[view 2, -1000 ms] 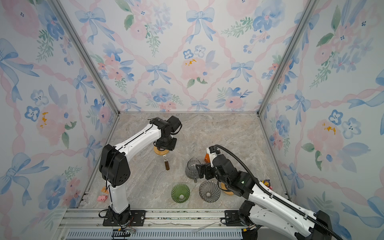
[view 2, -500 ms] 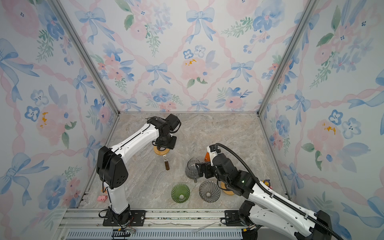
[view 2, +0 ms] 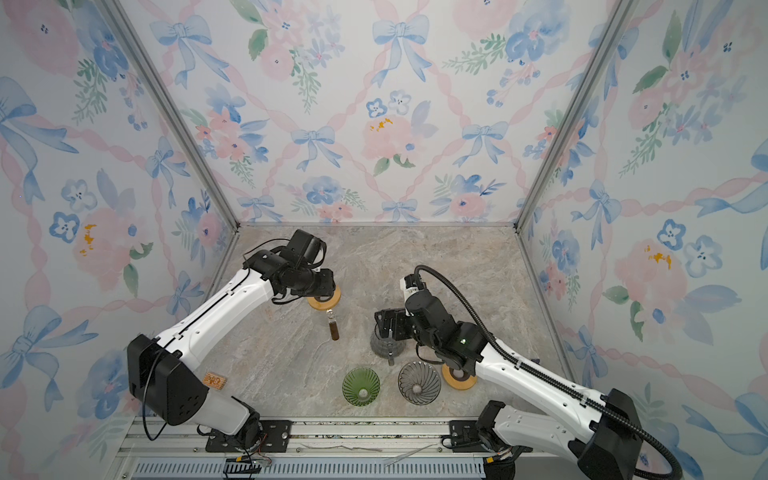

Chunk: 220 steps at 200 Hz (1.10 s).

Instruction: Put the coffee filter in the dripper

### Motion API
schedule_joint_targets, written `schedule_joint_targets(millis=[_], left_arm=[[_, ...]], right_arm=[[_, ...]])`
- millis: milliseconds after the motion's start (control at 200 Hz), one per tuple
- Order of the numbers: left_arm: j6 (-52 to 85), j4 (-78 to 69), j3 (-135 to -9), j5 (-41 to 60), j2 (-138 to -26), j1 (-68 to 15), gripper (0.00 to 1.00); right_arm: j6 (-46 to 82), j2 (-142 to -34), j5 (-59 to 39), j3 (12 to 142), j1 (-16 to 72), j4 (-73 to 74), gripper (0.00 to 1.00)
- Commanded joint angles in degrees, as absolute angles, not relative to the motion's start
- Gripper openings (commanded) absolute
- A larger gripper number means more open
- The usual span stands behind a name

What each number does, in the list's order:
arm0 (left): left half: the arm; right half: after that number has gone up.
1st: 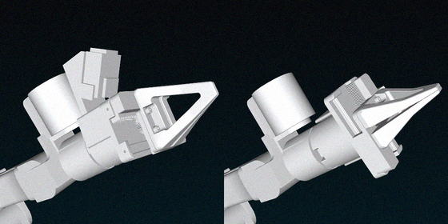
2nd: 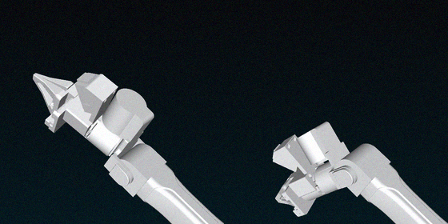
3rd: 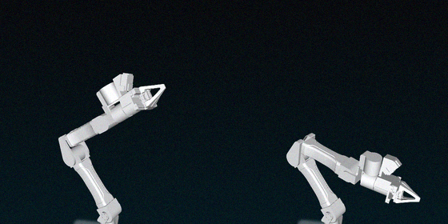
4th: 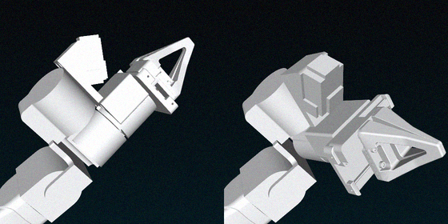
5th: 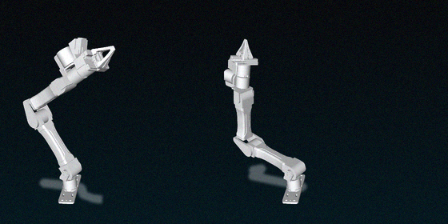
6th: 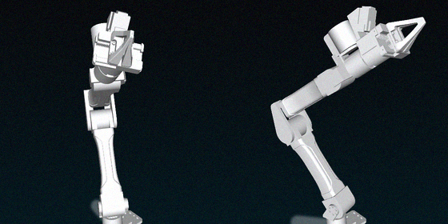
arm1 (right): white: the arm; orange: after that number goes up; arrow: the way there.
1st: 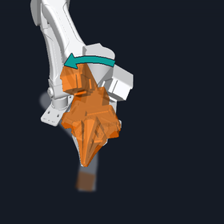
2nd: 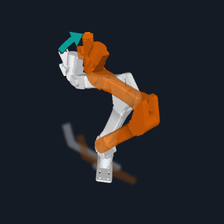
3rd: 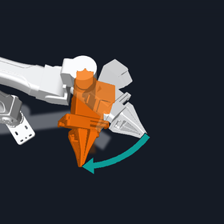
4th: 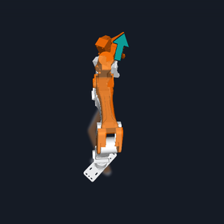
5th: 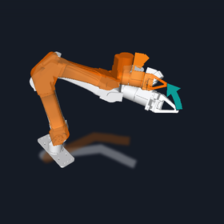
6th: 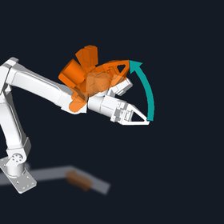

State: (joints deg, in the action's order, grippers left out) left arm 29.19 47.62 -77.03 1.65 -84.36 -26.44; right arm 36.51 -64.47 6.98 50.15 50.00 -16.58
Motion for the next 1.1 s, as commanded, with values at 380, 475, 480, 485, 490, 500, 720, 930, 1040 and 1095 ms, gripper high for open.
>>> schedule_joint_targets(millis=[380, 475, 480, 485, 490, 500, 720, 930, 1040, 1095], left_arm=[[32.1, 29.4, -61.1, 13.8, -74.0, -15.3, 0.65], [31.4, 29.4, -60.6, 13.8, -74.4, -14.7, 0.65], [31.4, 29.4, -60.5, 13.8, -74.5, -14.8, 0.65], [31.4, 29.4, -60.5, 13.8, -74.5, -14.8, 0.65], [31.3, 29.4, -60.5, 13.8, -74.5, -14.8, 0.65], [31.3, 29.4, -60.4, 13.8, -74.5, -14.6, 0.65], [29.4, 29.5, -59.5, 13.0, -74.5, -13.9, 0.65], [28.8, 29.5, -59.2, 13.6, -76.2, -13.7, 0.66], [28.7, 29.5, -59.4, 13.5, -77.2, -13.6, 0.66], [28.4, 29.5, -59.5, 13.3, -77.8, -13.6, 0.66]], right_arm=[[45.1, -85.9, 0.5, 64.9, 50.4, -9.8, 0.67], [45.7, -89.0, 0.0, 67.0, 50.2, -9.2, 0.64], [45.7, -89.1, -0.1, 67.2, 50.2, -9.1, 0.63], [45.7, -89.2, -0.2, 67.3, 50.2, -9.0, 0.63], [45.8, -89.4, -0.2, 67.3, 50.2, -8.9, 0.63], [45.9, -89.7, -0.4, 67.5, 50.1, -8.9, 0.63], [46.3, -94.5, -2.1, 71.3, 49.8, -8.1, 0.59], [47.1, -98.9, -3.5, 73.4, 49.9, -6.9, 0.54], [47.2, -100.1, -3.6, 74.0, 49.8, -6.6, 0.52], [47.3, -100.7, -3.6, 74.3, 49.7, -6.3, 0.51]])
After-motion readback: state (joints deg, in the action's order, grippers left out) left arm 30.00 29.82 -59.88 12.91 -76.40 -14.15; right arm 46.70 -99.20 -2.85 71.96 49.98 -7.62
